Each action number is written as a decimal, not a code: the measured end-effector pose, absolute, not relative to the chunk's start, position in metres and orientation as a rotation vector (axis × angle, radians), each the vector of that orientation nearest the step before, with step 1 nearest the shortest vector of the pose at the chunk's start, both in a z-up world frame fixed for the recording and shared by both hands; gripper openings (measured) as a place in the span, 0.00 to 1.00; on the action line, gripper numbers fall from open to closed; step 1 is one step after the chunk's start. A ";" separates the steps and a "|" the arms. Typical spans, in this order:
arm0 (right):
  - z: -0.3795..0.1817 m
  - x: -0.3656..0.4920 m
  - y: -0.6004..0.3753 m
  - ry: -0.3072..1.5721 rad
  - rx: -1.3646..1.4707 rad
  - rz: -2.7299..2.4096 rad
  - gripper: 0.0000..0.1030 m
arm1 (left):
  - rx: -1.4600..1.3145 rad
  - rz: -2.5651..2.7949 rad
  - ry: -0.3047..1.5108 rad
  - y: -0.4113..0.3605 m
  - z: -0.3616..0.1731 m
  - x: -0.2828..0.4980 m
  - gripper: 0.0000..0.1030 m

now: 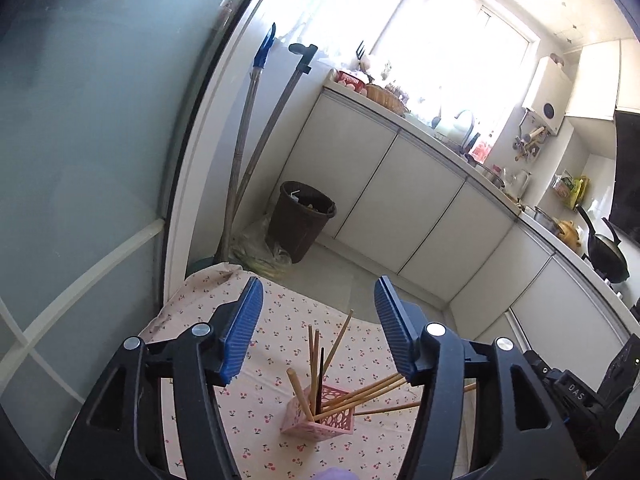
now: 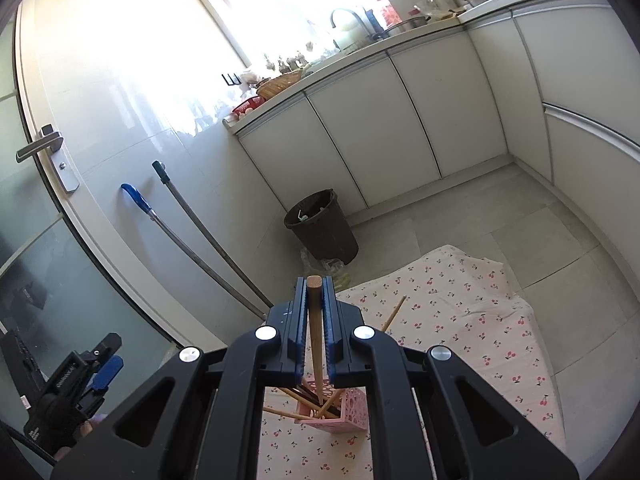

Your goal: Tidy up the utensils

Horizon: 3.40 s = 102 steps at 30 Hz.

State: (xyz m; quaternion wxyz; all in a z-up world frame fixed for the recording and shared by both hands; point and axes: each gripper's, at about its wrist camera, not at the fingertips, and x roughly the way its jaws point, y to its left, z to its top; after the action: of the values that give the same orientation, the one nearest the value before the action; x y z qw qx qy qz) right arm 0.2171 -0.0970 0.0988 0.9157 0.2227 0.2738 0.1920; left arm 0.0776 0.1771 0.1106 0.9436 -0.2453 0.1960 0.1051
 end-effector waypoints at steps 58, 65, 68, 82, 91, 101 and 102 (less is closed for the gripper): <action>0.030 0.128 -0.138 0.575 0.078 -0.010 0.93 | -0.018 0.199 0.556 0.018 0.029 0.068 0.93; 0.028 0.128 -0.141 0.586 0.095 -0.011 0.93 | -0.025 0.202 0.564 0.017 0.026 0.071 0.93; 0.026 0.131 -0.143 0.601 0.107 -0.009 0.93 | -0.018 0.200 0.567 0.014 0.025 0.071 0.93; 0.021 0.133 -0.144 0.620 0.107 -0.010 0.93 | -0.014 0.199 0.578 0.011 0.022 0.074 0.93; 0.020 0.133 -0.144 0.619 0.110 -0.011 0.93 | -0.014 0.195 0.579 0.010 0.021 0.074 0.93; 0.019 0.134 -0.145 0.627 0.108 -0.010 0.93 | -0.012 0.194 0.587 0.008 0.019 0.075 0.93; 0.019 0.134 -0.145 0.628 0.109 -0.010 0.93 | -0.011 0.194 0.586 0.008 0.019 0.075 0.93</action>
State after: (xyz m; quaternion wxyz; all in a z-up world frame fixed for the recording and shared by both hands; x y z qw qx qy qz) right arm 0.1342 -0.1448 0.0189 0.9497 0.0534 0.3086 -0.0047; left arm 0.0751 0.0078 0.0191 0.9528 -0.0055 0.2882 0.0957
